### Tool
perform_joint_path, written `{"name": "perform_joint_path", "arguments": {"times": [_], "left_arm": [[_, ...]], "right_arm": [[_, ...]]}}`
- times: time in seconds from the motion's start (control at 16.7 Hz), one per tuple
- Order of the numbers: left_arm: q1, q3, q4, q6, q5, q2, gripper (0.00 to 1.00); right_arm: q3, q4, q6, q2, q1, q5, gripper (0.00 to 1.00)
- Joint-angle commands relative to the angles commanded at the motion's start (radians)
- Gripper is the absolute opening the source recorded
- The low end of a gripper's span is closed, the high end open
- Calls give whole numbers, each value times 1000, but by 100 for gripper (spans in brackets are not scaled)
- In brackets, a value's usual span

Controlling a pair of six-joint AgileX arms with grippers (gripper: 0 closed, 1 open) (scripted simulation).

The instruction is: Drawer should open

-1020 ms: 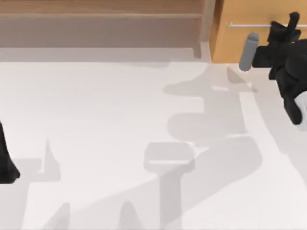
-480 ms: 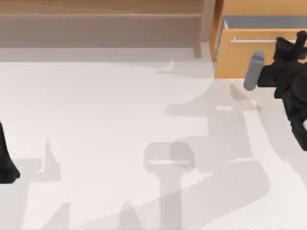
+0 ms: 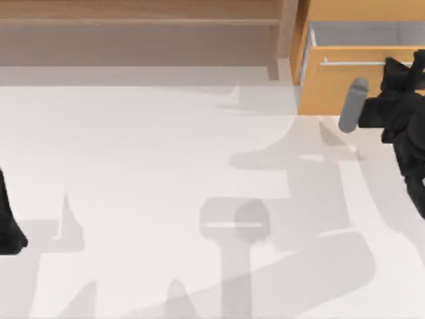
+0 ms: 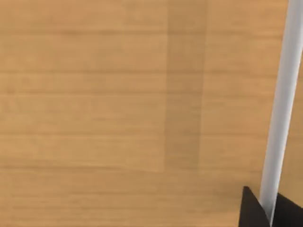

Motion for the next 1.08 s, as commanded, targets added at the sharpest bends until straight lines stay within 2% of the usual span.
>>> {"name": "perform_joint_path", "arguments": {"times": [0.42, 0.84, 1.08], "left_arm": [[0, 0, 0, 0, 0, 0, 100], [0, 0, 0, 0, 0, 0, 100], [0, 0, 0, 0, 0, 0, 100]], "right_arm": [[-229, 135, 4, -85, 42, 41, 0], [-259, 160, 1, -95, 49, 49, 0], [-385, 248, 1, -126, 85, 86, 0]]}}
